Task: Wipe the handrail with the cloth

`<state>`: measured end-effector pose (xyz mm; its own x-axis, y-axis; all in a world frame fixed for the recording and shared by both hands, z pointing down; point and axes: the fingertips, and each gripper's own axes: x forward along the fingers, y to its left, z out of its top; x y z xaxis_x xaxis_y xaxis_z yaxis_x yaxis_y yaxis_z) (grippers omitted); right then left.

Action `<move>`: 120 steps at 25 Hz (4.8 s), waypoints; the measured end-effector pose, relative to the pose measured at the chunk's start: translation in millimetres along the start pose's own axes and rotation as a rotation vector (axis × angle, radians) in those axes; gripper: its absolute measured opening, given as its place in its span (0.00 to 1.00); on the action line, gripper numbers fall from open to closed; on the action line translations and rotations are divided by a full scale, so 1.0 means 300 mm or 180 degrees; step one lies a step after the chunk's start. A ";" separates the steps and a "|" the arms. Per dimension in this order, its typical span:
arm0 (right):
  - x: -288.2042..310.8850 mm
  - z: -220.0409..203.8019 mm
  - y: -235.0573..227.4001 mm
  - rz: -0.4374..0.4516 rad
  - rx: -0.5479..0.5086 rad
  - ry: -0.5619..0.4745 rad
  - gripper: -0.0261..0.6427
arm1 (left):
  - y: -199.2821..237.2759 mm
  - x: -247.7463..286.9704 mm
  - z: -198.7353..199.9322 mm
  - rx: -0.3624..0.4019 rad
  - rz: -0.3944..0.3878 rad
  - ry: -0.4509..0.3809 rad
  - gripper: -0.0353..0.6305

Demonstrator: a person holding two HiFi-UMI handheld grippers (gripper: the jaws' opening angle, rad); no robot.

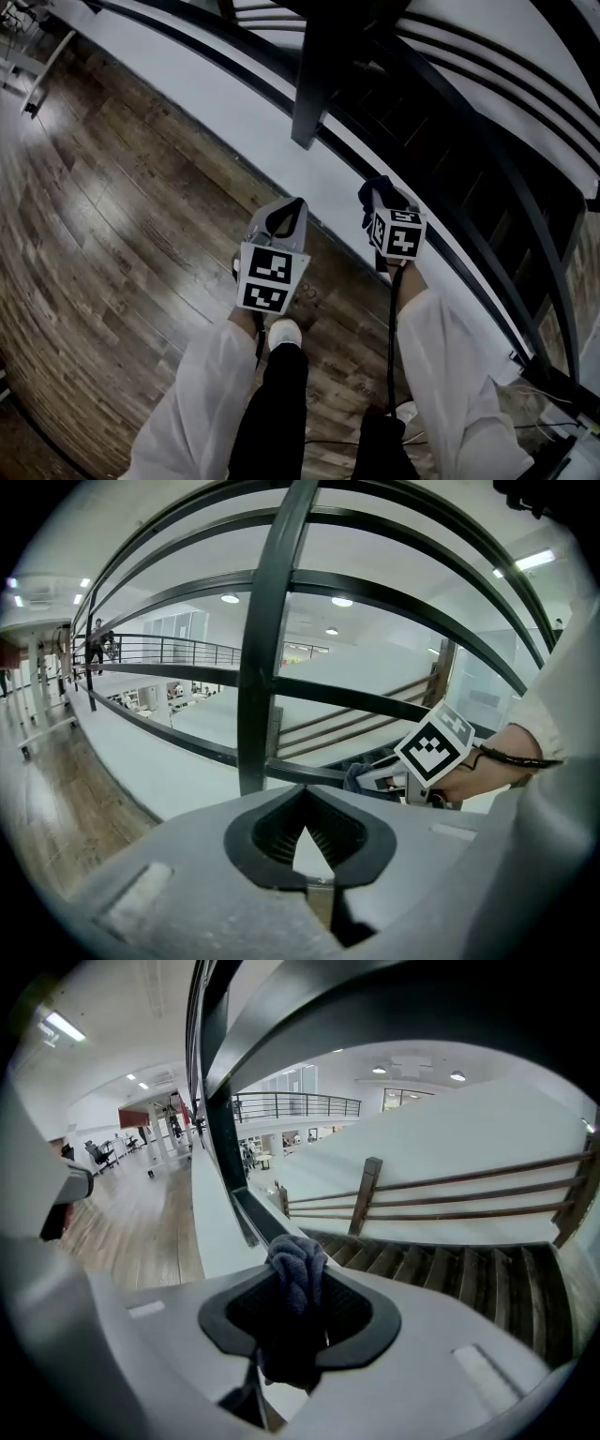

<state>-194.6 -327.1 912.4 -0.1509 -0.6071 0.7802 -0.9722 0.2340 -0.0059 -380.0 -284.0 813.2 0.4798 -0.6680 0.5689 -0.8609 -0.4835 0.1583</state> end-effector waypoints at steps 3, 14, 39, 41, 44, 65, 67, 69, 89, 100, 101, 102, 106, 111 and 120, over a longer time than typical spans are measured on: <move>-0.062 -0.082 -0.086 -0.0054 0.0061 0.0020 0.21 | -0.098 0.003 -0.017 0.0030 -0.0041 0.0027 0.05; -0.332 -0.414 -0.447 -0.0268 0.0321 0.0070 0.22 | -0.577 0.044 -0.065 0.0343 -0.0353 0.0166 0.05; -1.020 -1.226 -1.330 -0.0982 0.0929 0.0106 0.22 | -1.789 0.152 -0.194 0.1070 -0.1197 0.0276 0.05; -1.065 -1.285 -1.396 -0.1018 0.0967 0.0088 0.22 | -1.890 0.166 -0.209 0.1108 -0.1250 0.0284 0.05; -1.140 -1.380 -1.485 -0.1104 0.1060 0.0075 0.22 | -2.037 0.179 -0.235 0.1184 -0.1357 0.0296 0.05; -1.530 -1.879 -1.943 -0.1359 0.1282 0.0134 0.22 | -2.865 0.238 -0.448 0.1398 -0.1921 0.0369 0.05; -1.554 -1.902 -1.976 -0.1389 0.1262 0.0129 0.22 | -2.906 0.244 -0.455 0.1433 -0.1944 0.0381 0.05; -1.584 -1.932 -2.015 -0.1444 0.1305 0.0125 0.22 | -2.936 0.253 -0.458 0.1447 -0.1946 0.0389 0.05; -1.798 -2.208 -2.332 -0.1960 0.1642 0.0403 0.22 | -3.082 0.267 -0.489 0.1636 -0.2030 0.0565 0.05; -1.812 -2.015 -2.159 -0.1629 0.1537 0.0171 0.21 | -3.080 0.148 -0.435 0.1670 -0.2143 0.0581 0.05; -1.819 -1.977 -2.129 -0.1598 0.1522 0.0101 0.21 | -3.075 0.129 -0.420 0.1672 -0.2149 0.0577 0.05; -1.831 -1.936 -2.097 -0.1572 0.1501 0.0025 0.21 | -3.069 0.110 -0.403 0.1669 -0.2151 0.0570 0.05; -1.925 -1.756 -1.948 -0.1439 0.1398 -0.0226 0.21 | -3.021 0.011 -0.315 0.1530 -0.2089 0.0603 0.05; -2.118 -1.507 -1.790 -0.1341 0.1383 -0.0522 0.21 | -2.956 -0.134 -0.108 0.1283 -0.2005 0.0499 0.05; -2.513 -1.009 -1.497 -0.1405 0.1247 -0.0930 0.21 | -2.784 -0.456 0.409 0.1104 -0.1982 0.0006 0.05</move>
<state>410.0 255.2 516.3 0.2884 -0.7768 0.5598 -0.9387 -0.3446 0.0054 294.2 141.8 504.3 0.8644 -0.2081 0.4577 -0.3232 -0.9273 0.1887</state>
